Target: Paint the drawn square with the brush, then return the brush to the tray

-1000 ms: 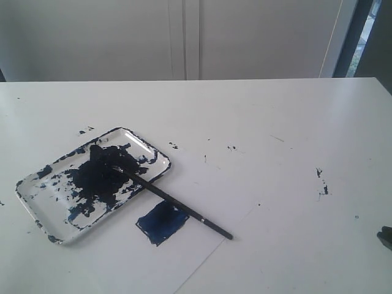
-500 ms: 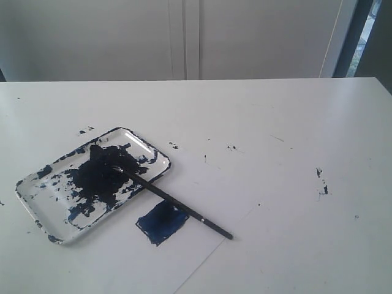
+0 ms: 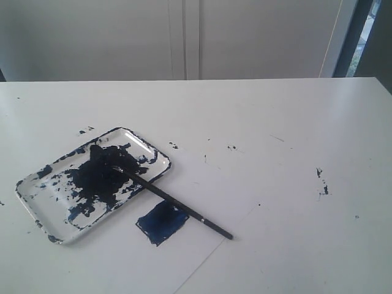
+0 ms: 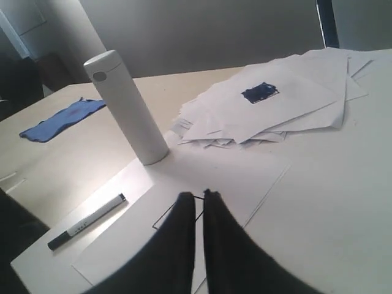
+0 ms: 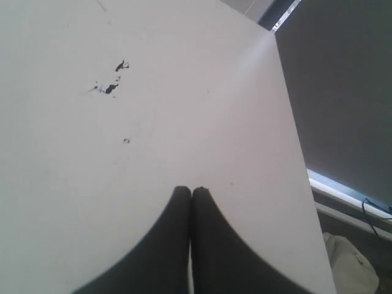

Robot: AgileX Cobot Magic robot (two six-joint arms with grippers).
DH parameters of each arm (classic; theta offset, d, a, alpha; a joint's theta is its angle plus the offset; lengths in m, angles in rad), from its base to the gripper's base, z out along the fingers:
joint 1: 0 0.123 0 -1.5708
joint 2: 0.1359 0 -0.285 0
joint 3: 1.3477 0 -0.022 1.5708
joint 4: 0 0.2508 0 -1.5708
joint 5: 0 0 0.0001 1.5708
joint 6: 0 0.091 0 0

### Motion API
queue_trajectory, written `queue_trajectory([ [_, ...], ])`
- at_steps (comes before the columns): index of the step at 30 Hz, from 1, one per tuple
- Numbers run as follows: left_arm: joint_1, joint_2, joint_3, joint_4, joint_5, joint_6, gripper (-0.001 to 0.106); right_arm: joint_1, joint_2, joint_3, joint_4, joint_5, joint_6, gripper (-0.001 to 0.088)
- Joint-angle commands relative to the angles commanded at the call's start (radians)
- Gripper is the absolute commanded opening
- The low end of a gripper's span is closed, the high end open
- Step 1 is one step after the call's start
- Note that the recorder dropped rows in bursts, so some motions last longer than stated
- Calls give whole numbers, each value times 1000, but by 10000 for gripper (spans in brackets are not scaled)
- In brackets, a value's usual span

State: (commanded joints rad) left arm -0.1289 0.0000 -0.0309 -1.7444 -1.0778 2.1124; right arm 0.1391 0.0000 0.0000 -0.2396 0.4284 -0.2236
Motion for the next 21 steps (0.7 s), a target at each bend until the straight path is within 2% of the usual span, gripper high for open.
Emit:
queue_trajectory([
  [4,0,0,0,0,3,0,127,0,0,0,0,0,0,0],
  [5,0,0,2,0,81,4,127,0,0,0,0,0,0,0],
  [6,-2,0,2,0,273,6,127,0,0,0,0,0,0,0],
  [7,-2,0,2,4,581,6,127,0,0,0,0,0,0,0],
  [8,-2,0,2,37,758,6,127,0,0,0,0,0,0,0],
  [9,-2,0,2,119,1092,6,127,0,0,0,0,0,0,0],
  [10,-2,0,2,140,1276,6,127,0,0,0,0,0,0,0],
  [11,-2,0,4,135,1403,6,127,0,0,0,0,0,0,0],
  [12,-2,0,6,139,1477,6,127,0,0,0,0,0,0,0],
  [19,-2,0,6,141,1488,6,127,0,0,0,0,-10,0,0],
  [21,-2,0,6,122,1409,6,127,0,0,0,0,-18,0,0],
])
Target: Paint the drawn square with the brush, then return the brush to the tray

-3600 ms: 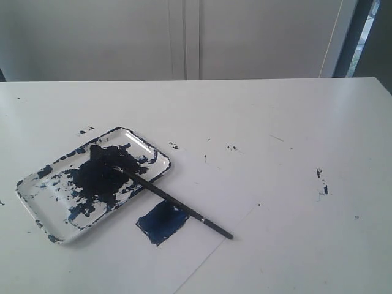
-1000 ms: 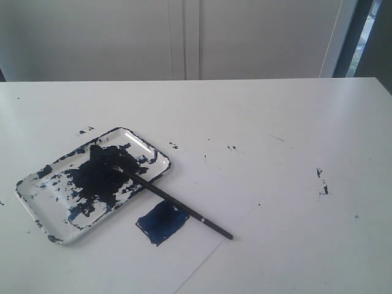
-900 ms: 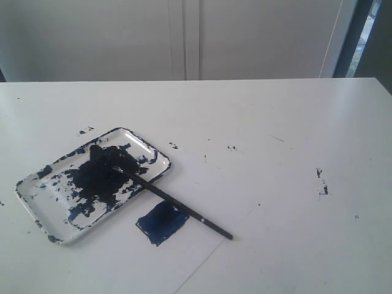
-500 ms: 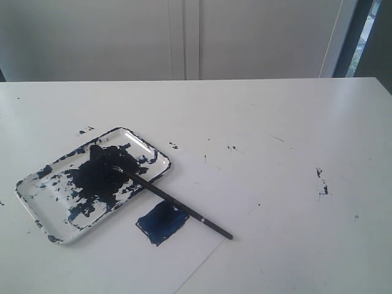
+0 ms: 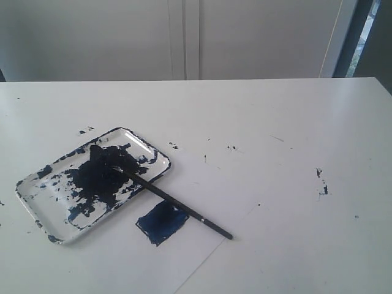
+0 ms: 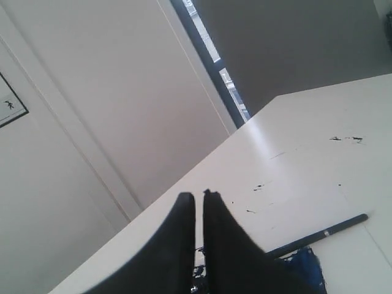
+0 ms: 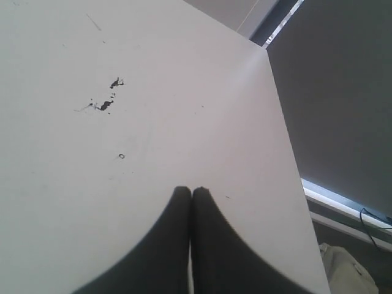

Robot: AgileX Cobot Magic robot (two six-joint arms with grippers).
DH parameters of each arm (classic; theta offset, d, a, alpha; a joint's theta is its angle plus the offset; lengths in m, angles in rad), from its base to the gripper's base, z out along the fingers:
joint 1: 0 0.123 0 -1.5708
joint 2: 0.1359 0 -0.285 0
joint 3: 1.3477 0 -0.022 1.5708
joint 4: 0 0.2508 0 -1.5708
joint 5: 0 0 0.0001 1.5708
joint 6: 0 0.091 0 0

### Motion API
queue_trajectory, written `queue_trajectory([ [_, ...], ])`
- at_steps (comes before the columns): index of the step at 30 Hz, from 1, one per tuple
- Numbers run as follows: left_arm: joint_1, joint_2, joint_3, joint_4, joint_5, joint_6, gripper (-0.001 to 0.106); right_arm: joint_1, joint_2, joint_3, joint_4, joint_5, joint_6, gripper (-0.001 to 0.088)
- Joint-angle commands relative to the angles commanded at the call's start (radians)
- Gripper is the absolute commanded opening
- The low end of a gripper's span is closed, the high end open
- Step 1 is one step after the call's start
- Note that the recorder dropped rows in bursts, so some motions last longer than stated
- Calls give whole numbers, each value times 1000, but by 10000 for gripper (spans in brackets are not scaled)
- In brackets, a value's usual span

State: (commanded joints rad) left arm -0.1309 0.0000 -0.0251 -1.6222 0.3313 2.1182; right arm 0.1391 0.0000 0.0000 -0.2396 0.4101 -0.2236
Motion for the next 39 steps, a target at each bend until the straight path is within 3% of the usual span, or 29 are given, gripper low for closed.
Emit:
queue_trajectory([
  [2,0,0,0,-122,-191,0,127,0,0,0,0,0,0,0],
  [5,0,0,0,-122,-371,-9,127,0,0,0,0,0,0,0],
  [32,0,0,0,-122,-338,-9,127,0,0,0,0,0,0,0],
  [34,0,0,0,113,-338,-18,127,0,0,0,0,0,0,0],
  [37,0,0,0,753,-331,-18,127,0,0,0,0,0,0,0],
  [39,0,0,0,1071,-331,-18,127,0,0,0,0,0,0,0],
])
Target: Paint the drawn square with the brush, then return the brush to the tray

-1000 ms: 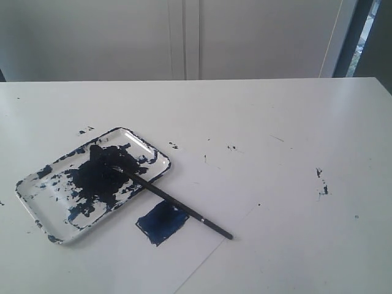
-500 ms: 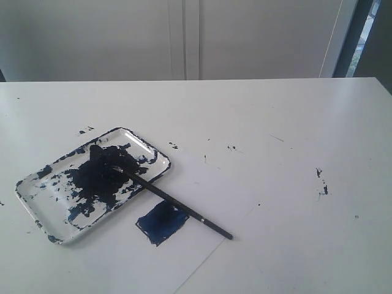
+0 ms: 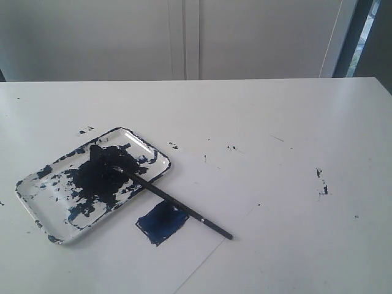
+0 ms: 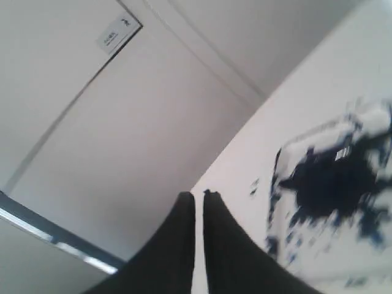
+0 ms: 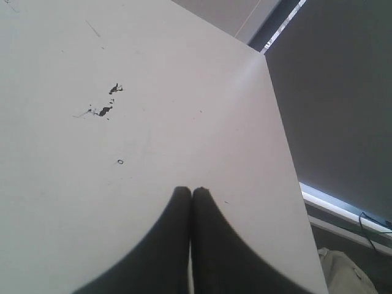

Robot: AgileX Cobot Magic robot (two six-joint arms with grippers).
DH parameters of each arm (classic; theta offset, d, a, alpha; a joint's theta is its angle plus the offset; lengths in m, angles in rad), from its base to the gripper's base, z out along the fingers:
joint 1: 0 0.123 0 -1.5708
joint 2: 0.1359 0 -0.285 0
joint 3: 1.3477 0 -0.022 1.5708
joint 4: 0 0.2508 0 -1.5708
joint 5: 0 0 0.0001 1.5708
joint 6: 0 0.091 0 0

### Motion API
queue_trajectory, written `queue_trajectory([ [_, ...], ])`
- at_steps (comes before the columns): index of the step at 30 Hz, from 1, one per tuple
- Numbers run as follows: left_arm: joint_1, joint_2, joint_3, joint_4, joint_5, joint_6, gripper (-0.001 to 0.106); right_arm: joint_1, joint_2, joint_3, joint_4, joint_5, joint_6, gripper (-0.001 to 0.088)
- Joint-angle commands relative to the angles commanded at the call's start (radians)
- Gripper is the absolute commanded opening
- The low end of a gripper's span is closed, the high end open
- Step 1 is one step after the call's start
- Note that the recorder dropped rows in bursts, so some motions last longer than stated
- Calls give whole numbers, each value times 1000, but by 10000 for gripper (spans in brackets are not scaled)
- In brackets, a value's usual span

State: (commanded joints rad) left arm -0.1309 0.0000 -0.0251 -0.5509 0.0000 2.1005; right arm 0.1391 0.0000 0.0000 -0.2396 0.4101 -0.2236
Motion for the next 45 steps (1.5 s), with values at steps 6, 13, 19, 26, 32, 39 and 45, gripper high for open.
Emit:
queue_trajectory([
  [6,0,0,0,188,-7,0,127,0,0,0,0,0,0,0],
  [13,0,0,0,171,0,0,127,0,0,0,0,0,0,0],
  [19,0,0,0,170,72,0,127,0,0,0,0,0,0,0],
  [26,0,0,0,170,77,0,127,0,0,0,0,0,0,0],
  [32,2,0,0,207,41,-319,127,0,0,0,0,0,0,0],
  [39,2,0,1,268,11,-1557,127,0,0,0,0,0,0,0],
  [45,2,0,1,268,22,-1839,127,0,0,0,0,0,0,0],
])
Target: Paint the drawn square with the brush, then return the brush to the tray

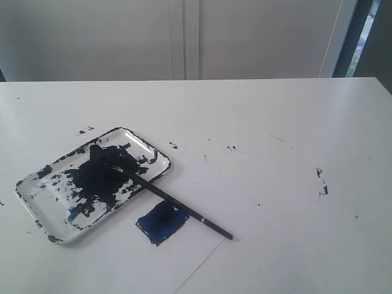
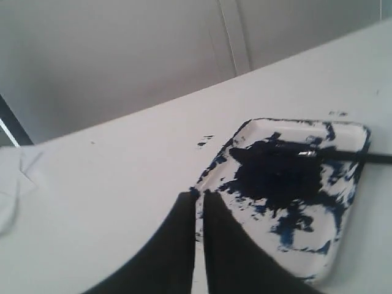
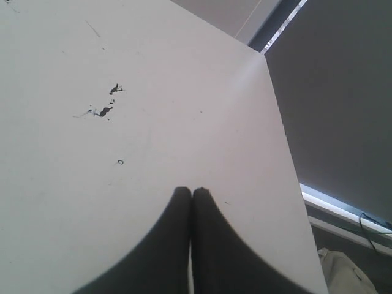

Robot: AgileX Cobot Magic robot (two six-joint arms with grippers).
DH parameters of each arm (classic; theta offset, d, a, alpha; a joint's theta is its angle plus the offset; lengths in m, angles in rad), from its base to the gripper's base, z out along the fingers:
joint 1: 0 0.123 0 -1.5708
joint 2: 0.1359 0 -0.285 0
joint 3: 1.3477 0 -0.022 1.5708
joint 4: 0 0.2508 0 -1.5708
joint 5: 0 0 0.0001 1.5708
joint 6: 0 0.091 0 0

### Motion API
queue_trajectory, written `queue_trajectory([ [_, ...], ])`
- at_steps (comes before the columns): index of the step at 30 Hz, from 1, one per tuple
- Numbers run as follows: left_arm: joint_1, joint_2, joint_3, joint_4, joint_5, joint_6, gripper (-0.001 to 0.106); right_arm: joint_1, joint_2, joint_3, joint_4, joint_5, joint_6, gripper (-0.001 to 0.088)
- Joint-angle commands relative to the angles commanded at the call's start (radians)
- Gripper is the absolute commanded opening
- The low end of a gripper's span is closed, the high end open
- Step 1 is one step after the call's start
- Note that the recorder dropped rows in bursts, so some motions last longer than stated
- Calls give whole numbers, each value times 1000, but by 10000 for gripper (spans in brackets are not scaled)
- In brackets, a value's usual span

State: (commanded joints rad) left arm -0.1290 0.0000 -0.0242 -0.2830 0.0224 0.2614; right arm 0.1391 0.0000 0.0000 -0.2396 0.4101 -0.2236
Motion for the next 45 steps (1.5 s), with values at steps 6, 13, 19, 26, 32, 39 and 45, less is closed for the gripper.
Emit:
queue_trajectory([
  [6,0,0,0,0,0,4,127,0,0,0,0,0,0,0],
  [13,0,0,0,8,-4,78,127,0,0,0,0,0,0,0],
  [19,0,0,0,-8,7,49,127,0,0,0,0,0,0,0],
  [26,0,0,11,12,-35,51,0,0,0,0,0,0,0,0],
  [32,0,0,24,247,50,-200,0,0,0,0,0,0,0,0],
  [39,49,0,24,405,238,-396,0,0,0,0,0,0,0,0],
  [45,49,0,24,408,242,-396,0,0,0,0,0,0,0,0],
])
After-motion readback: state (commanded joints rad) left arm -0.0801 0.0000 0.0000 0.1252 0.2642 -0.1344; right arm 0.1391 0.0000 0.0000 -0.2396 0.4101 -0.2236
